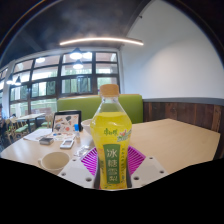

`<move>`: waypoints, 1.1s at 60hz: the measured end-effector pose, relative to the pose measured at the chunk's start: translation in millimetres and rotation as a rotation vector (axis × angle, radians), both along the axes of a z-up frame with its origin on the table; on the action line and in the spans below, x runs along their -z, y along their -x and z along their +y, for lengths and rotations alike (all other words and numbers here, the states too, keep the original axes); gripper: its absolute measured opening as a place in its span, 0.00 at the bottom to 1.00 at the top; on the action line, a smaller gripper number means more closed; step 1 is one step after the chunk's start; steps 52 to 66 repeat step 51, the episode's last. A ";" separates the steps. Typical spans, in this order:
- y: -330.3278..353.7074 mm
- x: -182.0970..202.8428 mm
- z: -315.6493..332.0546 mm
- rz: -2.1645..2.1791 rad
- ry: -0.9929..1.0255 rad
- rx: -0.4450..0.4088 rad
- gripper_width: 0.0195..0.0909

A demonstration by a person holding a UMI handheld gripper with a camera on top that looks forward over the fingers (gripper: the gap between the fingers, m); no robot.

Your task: Pour water

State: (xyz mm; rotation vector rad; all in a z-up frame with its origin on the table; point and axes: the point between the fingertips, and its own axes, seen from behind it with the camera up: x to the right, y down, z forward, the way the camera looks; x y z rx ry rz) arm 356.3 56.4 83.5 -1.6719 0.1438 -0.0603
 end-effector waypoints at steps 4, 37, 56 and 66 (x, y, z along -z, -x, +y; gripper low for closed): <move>0.3 0.5 -0.9 0.010 0.000 0.002 0.34; 71.2 -74.4 -143.1 0.030 -0.012 -0.007 0.89; 118.7 -85.2 -212.7 0.021 0.002 -0.048 0.90; 118.7 -85.2 -212.7 0.021 0.002 -0.048 0.90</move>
